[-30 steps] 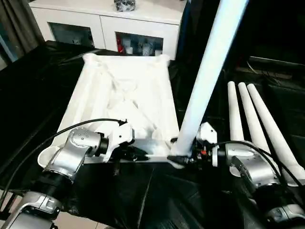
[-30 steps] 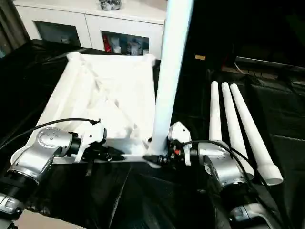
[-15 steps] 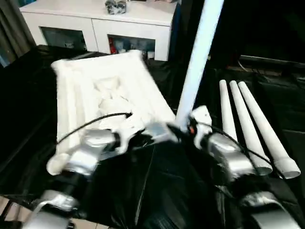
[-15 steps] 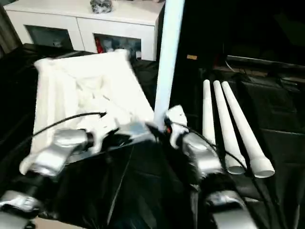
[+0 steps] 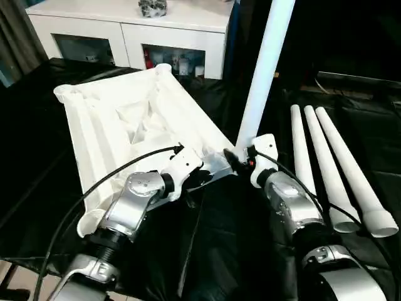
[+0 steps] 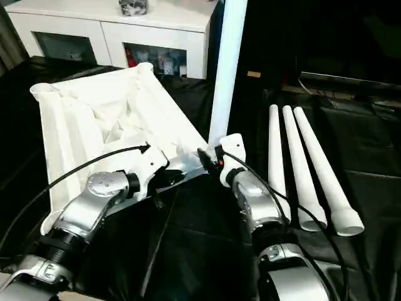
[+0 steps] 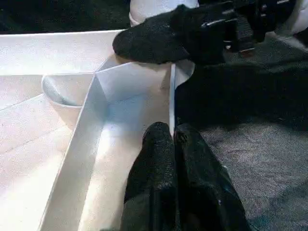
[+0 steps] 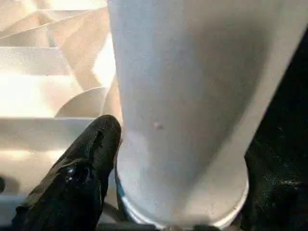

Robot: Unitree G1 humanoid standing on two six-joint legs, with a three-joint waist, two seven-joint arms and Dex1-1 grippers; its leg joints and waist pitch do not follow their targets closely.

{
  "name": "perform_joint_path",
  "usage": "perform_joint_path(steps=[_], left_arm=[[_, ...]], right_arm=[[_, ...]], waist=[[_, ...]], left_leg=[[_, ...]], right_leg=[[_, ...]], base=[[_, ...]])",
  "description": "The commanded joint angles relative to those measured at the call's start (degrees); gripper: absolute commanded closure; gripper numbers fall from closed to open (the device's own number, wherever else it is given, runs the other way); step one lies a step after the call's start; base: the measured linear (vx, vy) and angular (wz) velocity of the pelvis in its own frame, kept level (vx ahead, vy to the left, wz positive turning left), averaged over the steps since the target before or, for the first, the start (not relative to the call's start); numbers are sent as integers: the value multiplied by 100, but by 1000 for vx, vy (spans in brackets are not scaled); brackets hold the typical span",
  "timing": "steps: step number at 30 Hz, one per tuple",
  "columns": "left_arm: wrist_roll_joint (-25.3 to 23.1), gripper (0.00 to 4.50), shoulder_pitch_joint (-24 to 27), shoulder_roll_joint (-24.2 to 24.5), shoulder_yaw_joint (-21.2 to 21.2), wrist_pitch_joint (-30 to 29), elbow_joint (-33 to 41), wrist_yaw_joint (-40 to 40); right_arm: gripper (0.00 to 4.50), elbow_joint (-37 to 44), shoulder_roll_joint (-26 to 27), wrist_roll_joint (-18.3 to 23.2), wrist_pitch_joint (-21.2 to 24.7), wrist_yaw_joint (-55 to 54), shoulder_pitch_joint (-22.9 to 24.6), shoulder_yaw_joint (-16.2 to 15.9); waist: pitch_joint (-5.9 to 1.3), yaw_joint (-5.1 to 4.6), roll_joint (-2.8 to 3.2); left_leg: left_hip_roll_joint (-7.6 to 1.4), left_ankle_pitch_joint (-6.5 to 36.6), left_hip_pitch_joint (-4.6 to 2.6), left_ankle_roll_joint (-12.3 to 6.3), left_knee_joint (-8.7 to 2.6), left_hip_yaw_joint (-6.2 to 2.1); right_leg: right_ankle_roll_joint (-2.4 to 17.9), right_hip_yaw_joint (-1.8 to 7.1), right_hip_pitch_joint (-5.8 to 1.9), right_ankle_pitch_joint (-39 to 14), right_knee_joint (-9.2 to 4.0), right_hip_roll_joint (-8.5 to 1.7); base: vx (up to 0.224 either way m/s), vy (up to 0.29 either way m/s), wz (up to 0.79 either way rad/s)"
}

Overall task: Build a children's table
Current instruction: Rotate leg to tighten

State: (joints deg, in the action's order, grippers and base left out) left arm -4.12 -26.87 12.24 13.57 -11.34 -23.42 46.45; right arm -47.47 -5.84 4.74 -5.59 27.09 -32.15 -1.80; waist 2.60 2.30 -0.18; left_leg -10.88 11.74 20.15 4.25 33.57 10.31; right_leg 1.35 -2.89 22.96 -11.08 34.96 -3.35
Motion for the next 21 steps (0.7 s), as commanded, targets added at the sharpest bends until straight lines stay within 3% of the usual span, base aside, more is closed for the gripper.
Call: perform_joint_path(steps=[1,5,7,11,15,17,21], left_arm=[[206,450,20,102,115,258,80,408],[380,450,62,349,131,411,131,937],[459,450,85,568,166,472,167,1340],[518,450,103,866,220,542,166,1839],[597,450,146,1150,291,631,188,2311],[624,450,169,1240,317,675,192,2470],[669,450,189,1296,325,691,201,2634]], right_arm=[[75,122,-66,7,-32,803,201,-375],[75,534,-361,115,-129,1764,406,-614],[75,938,-595,269,-70,2441,596,-801],[75,1491,-931,466,147,3316,838,-1020],[75,1861,-1243,477,264,3966,1004,-1233],[108,1958,-1316,476,316,4147,1042,-1287],[130,2162,-1378,564,543,4370,1100,-1356]], waist=[[-318,38,-42],[-303,35,-55],[-300,42,-58],[-296,35,-72],[-291,93,-65],[-286,119,-72],[-285,155,-70]], left_leg=[[-223,761,32,-430,-366,-61],[-230,833,39,-505,-367,-59],[-237,879,12,-516,-365,-62],[-241,845,24,-536,-369,-59],[-263,817,2,-553,-364,-44],[-263,860,-1,-524,-372,-43],[-267,933,-29,-420,-378,-41]], right_leg=[[1237,274,-303,-879,-413,-463],[1250,277,-301,-896,-411,-460],[1249,274,-298,-979,-421,-456],[1317,277,-308,-852,-403,-450],[1338,273,-284,-848,-396,-449],[1321,267,-281,-942,-399,-440],[1304,280,-266,-1098,-411,-453]], base=[[0,0,0],[0,0,0],[0,0,0],[0,0,0],[0,0,0],[0,0,0],[0,0,0]])
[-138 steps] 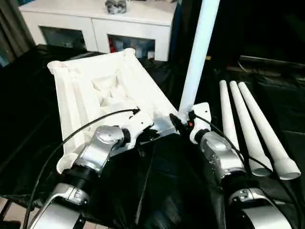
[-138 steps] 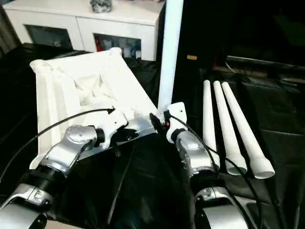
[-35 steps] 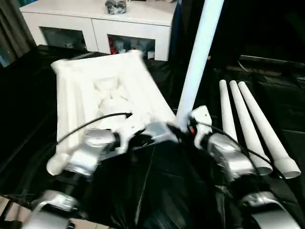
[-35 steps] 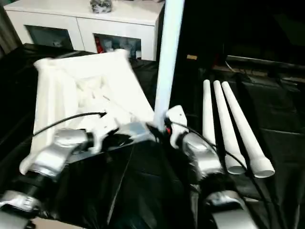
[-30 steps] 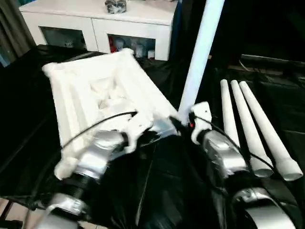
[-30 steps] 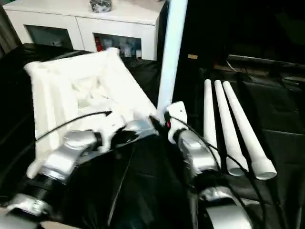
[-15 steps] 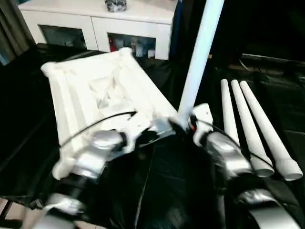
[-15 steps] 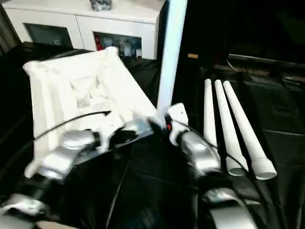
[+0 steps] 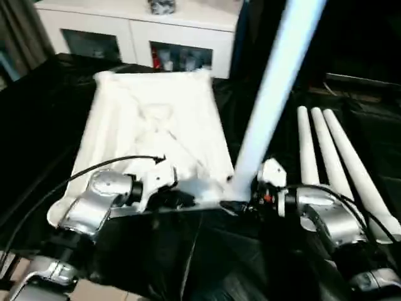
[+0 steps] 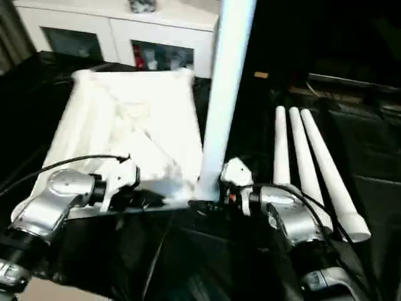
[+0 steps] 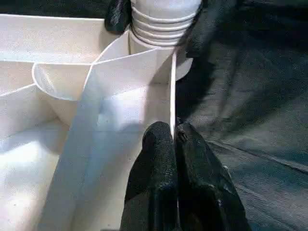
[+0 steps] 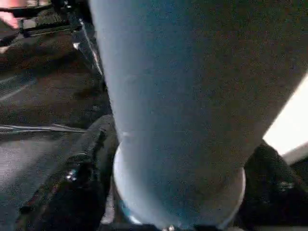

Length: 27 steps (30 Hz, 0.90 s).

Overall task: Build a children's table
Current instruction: Rotate leg to tighten

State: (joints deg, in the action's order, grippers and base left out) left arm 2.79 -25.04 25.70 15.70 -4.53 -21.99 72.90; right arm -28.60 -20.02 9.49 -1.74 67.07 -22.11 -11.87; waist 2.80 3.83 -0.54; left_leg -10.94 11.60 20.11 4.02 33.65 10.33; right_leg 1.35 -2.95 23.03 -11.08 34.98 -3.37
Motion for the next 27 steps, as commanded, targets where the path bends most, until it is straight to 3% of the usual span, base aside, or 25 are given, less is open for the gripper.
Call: perform_joint_path(steps=[1,2,8,10,12,13,14,15,19,23,27], left_arm=[[-21,450,6,-50,112,10,59,-11],[-20,450,6,-49,111,13,57,-6],[49,450,7,-85,55,-51,51,-125],[-3,450,-36,-232,-50,-129,-16,-521],[-23,450,-61,-321,-105,-169,-51,-722],[-82,450,-102,-458,-170,-221,-104,-1042],[-120,450,-122,-549,-197,-266,-127,-1235],[-217,450,-147,-696,-203,-354,-147,-1556],[-327,450,-143,-1083,-210,-633,-102,-2162],[-429,450,-131,-1551,-176,-811,-38,-2771],[-531,450,-158,-1713,-39,-762,-67,-2856]], right_arm=[[130,274,40,89,159,372,96,-349],[152,295,38,101,193,390,101,-357],[177,380,119,161,457,329,183,-317],[177,176,306,88,521,-149,134,-175],[179,12,425,7,563,-500,79,-91],[179,-276,595,-225,395,-1135,-23,11],[180,-462,701,-344,340,-1543,-96,81],[180,-739,870,-481,294,-2159,-211,197],[181,-1256,1238,-528,401,-3340,-468,480],[181,-1667,1644,-504,469,-4259,-720,685],[181,-1924,1962,-562,122,-4523,-909,761]], waist=[[-301,5,-45],[-308,10,-44],[-320,23,-56],[-319,16,-44],[-297,-12,-49],[-294,-16,-50],[-277,-48,-25],[-282,-89,-45],[-275,-175,-31],[-297,-183,-37],[-320,-171,-30]], left_leg=[[-255,926,-14,-404,-387,-41],[-256,871,-1,-398,-389,-48],[-244,744,5,-400,-376,-50],[-249,730,8,-386,-376,-47],[-234,917,-4,-279,-398,-60],[-234,983,-6,-241,-403,-66],[-236,1141,-30,-149,-414,-62],[-226,1178,-1,-57,-431,-92],[-219,1378,-16,28,-433,-102],[-213,1215,-2,-42,-418,-90],[-211,1076,17,-132,-405,-81]], right_leg=[[1289,286,-280,-1081,-413,-442],[1266,283,-292,-1048,-401,-450],[1251,278,-295,-945,-389,-452],[1274,283,-294,-917,-387,-459],[1211,275,-276,-1258,-435,-457],[1177,274,-277,-1396,-447,-465],[1131,277,-239,-1692,-483,-468],[1050,268,-281,-1911,-488,-477],[919,279,-244,-2254,-545,-475],[937,282,-246,-2008,-524,-455],[1010,280,-260,-1562,-485,-453]], base=[[0,0,0],[0,0,0],[0,0,0],[0,0,0],[0,0,0],[0,0,0],[0,0,0],[0,0,0],[0,0,0],[0,0,0],[0,0,0]])
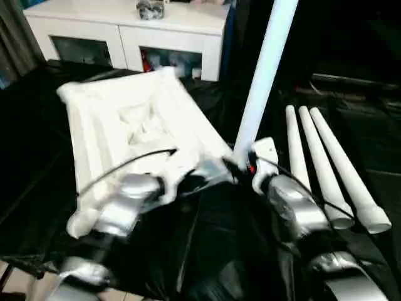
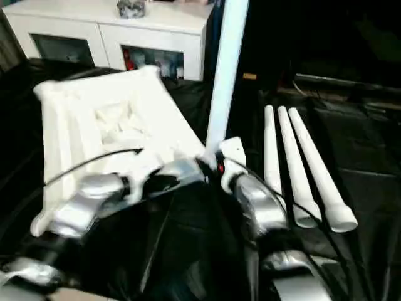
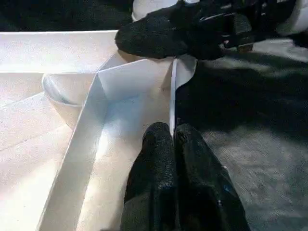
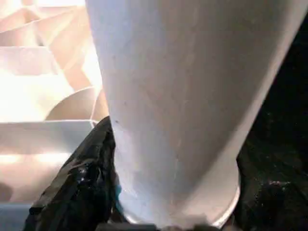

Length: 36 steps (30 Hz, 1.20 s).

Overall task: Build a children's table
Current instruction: Rotate leg to tighten

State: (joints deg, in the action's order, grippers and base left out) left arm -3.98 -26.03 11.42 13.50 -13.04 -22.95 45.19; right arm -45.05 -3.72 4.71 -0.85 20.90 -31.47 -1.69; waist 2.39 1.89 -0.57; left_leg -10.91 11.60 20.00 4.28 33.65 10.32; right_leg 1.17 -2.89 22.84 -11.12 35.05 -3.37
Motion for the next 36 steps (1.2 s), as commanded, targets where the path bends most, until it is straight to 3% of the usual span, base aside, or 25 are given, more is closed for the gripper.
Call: perform_joint_path(steps=[1,4,6,13,16,19,21,24,29,36], left_arm=[[136,450,-66,-286,190,100,20,-84],[92,450,-77,-210,234,131,19,-34],[50,450,-59,-62,275,202,40,117],[71,450,-26,501,368,644,9,971],[134,450,-25,754,379,791,-15,1352],[194,450,-33,979,396,911,-26,1685],[251,450,-31,1088,409,975,-17,1879],[372,450,1,1305,415,1025,32,2323],[414,450,21,1461,437,1121,0,2581],[382,450,3,1486,410,1162,-111,2528]], right_arm=[[125,-300,351,-78,2,101,11,-247],[105,-374,375,1,-114,249,-65,-179],[68,-267,249,-17,-271,496,-39,-252],[68,414,-337,48,-507,2220,300,-699],[68,916,-644,266,-383,3154,553,-910],[68,1288,-922,422,-208,3796,706,-1071],[68,1462,-1072,488,-115,4146,774,-1146],[101,1703,-1328,551,117,4699,859,-1284],[140,1882,-1465,559,270,4987,910,-1374],[176,2078,-1480,618,536,5062,990,-1416]], waist=[[-282,24,-19],[-279,20,-20],[-273,18,-14],[-291,43,-20],[-302,52,-24],[-293,57,-33],[-275,80,-34],[-270,127,-26],[-285,205,-33],[-285,229,-47]], left_leg=[[-214,1084,25,-169,-402,-78],[-214,1096,32,-214,-405,-75],[-218,1169,28,-224,-411,-77],[-233,1013,35,-357,-394,-73],[-233,790,40,-497,-376,-65],[-241,833,31,-563,-376,-58],[-246,986,12,-508,-386,-57],[-262,1019,0,-429,-397,-55],[-271,944,-12,-386,-392,-47],[-254,891,8,-330,-394,-54]], right_leg=[[1047,276,-238,-1518,-486,-459],[1071,274,-245,-1453,-483,-453],[1060,271,-242,-1525,-492,-452],[1117,276,-262,-1213,-461,-456],[1291,273,-284,-585,-395,-438],[1366,272,-282,-585,-394,-444],[1344,271,-271,-923,-427,-448],[1304,270,-263,-1102,-427,-445],[1313,273,-255,-931,-402,-451],[1239,272,-271,-1021,-407,-455]], base=[[0,0,0],[0,0,0],[0,0,0],[0,0,0],[0,0,0],[0,0,0],[0,0,0],[0,0,0],[0,0,0],[0,0,0]])
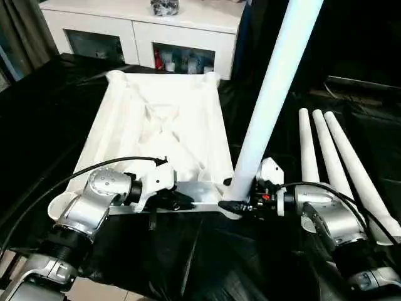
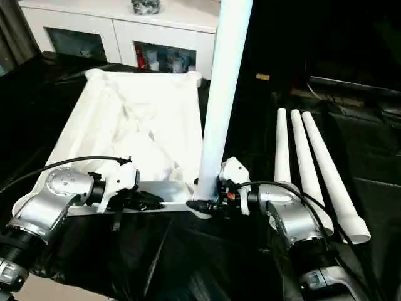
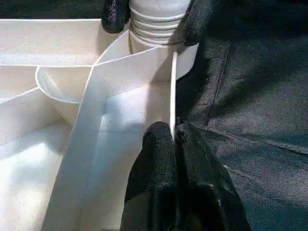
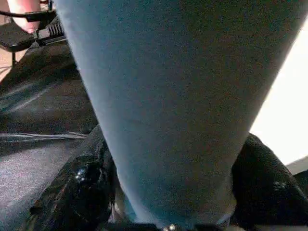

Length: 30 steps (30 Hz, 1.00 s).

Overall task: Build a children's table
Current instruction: Rotate leg to tighten

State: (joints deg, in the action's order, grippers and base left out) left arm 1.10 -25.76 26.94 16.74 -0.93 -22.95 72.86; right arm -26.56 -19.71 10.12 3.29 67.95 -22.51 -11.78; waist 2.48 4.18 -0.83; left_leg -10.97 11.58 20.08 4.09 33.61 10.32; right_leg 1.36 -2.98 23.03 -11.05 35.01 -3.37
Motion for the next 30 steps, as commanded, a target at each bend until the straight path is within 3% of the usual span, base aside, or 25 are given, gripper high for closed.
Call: perform_joint_path(steps=[1,4,7,8,9,11,14,18,19,21,22,24,27,30], left_arm=[[-135,450,-28,-99,64,-73,-136,-325],[-236,450,-46,-249,3,-257,-174,-771],[-332,450,-69,-458,-58,-502,-203,-1265],[-375,450,-86,-695,-122,-719,-192,-1681],[-375,450,-86,-695,-122,-719,-192,-1681],[-508,450,-86,-1081,-99,-988,-98,-2243],[-554,450,-110,-1359,-79,-1116,-108,-2545],[-612,450,-58,-1647,78,-1126,-8,-2691],[-630,450,-69,-1664,114,-1108,-16,-2675],[-661,450,-83,-1685,140,-1108,-21,-2657],[-661,450,-89,-1685,144,-1102,-26,-2639],[-699,450,-122,-1640,159,-1107,-24,-2619],[-652,450,-108,-1445,193,-1035,57,-2345],[-599,450,-76,-1124,239,-839,113,-1900]], right_arm=[[177,242,159,94,209,305,111,-373],[178,16,405,-43,241,-294,71,-212],[179,-412,717,-297,105,-1255,-62,-7],[179,-889,997,-457,20,-2170,-257,191],[179,-889,997,-457,20,-2170,-257,191],[180,-1579,1425,-470,44,-3418,-573,533],[180,-1917,1683,-452,58,-4054,-776,675],[180,-2143,1964,-552,-137,-4432,-985,740],[145,-2163,2003,-559,-213,-4407,-1018,755],[145,-2270,2055,-574,-363,-4413,-1095,800],[107,-2294,2061,-573,-406,-4412,-1115,812],[100,-2378,2038,-490,-471,-4262,-1180,885],[76,-2189,1835,-498,-608,-3859,-1091,769],[58,-1779,1493,-428,-673,-2944,-844,529]], waist=[[-297,2,-10],[-287,1,-14],[-238,-39,-11],[-237,-74,-12],[-225,-132,-22],[-232,-190,-31],[-227,-222,-42],[-246,-216,-59],[-249,-217,-52],[-256,-215,-55],[-255,-223,-60],[-256,-219,-67],[-259,-218,-69],[-295,-188,-65]], left_leg=[[-248,891,-7,-306,-389,-55],[-246,904,-2,-272,-397,-56],[-240,1345,-45,-63,-438,-82],[-244,1446,-50,15,-450,-98],[-228,1523,-33,91,-460,-113],[-225,1583,-16,116,-463,-135],[-207,1737,-56,67,-435,-127],[-215,1665,-32,-11,-444,-120],[-217,1638,-19,-9,-447,-124],[-221,1603,-9,-30,-449,-121],[-218,1551,10,-45,-453,-120],[-221,1533,-3,-80,-446,-108],[-228,1466,23,-117,-452,-111],[-234,1155,28,-251,-419,-91]], right_leg=[[1218,279,-286,-1030,-402,-454],[1202,279,-279,-1081,-412,-453],[994,278,-235,-2101,-521,-487],[927,279,-221,-2340,-539,-490],[881,272,-221,-2536,-553,-489],[777,264,-220,-2738,-567,-499],[663,263,-167,-2979,-640,-489],[680,275,-167,-2649,-610,-473],[703,276,-177,-2582,-598,-480],[737,275,-185,-2450,-581,-478],[779,273,-200,-2324,-566,-472],[841,282,-195,-2199,-555,-474],[874,284,-222,-2062,-539,-479],[1027,286,-253,-1386,-466,-463]], base=[[0,0,0],[0,0,0],[0,0,0],[0,0,0],[0,0,0],[-25,5,-4],[0,0,0],[0,0,0],[0,0,0],[0,0,0],[0,0,0],[0,0,0],[0,0,0],[0,0,0]])
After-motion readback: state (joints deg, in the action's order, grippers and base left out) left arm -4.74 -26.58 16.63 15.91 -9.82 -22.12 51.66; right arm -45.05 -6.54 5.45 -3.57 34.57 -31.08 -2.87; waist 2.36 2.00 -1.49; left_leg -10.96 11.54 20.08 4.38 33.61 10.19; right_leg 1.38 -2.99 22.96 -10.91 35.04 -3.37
